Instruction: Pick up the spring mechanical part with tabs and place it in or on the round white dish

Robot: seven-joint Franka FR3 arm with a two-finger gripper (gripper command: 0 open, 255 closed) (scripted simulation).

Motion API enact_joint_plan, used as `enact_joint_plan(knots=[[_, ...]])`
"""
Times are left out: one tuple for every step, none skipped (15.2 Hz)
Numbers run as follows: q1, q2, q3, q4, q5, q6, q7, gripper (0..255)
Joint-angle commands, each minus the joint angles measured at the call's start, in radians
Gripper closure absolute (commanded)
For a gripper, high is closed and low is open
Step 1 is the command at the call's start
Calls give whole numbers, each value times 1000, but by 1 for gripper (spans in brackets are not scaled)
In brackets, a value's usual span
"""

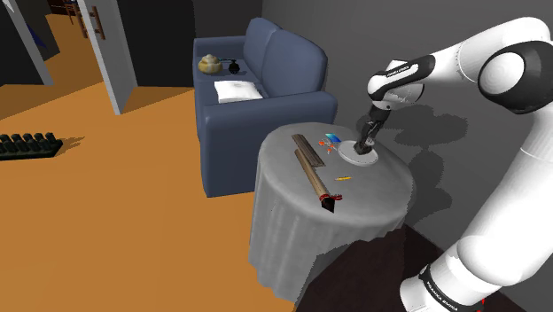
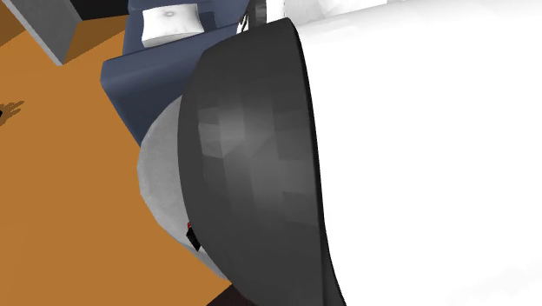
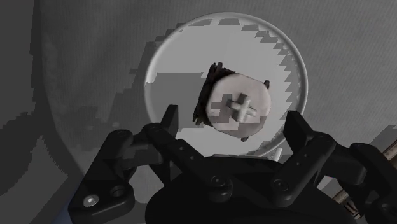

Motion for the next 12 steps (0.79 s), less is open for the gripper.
enact_joint_plan(knots=[[2, -17, -2, 15, -10, -30, 6, 0], [4, -32, -5, 31, -18, -60, 12, 0], [5, -46, -6, 49, -26, -91, 18, 0], [6, -57, -7, 64, -32, -115, 21, 0], [6, -57, -7, 64, -32, -115, 21, 0], [6, -57, -7, 64, -32, -115, 21, 0], [6, -57, -7, 64, -32, -115, 21, 0], [6, -57, -7, 64, -32, -115, 21, 0], [6, -57, -7, 64, -32, -115, 21, 0], [6, -57, -7, 64, -32, -115, 21, 0], [6, -57, -7, 64, -32, -115, 21, 0], [6, -57, -7, 64, -32, -115, 21, 0]])
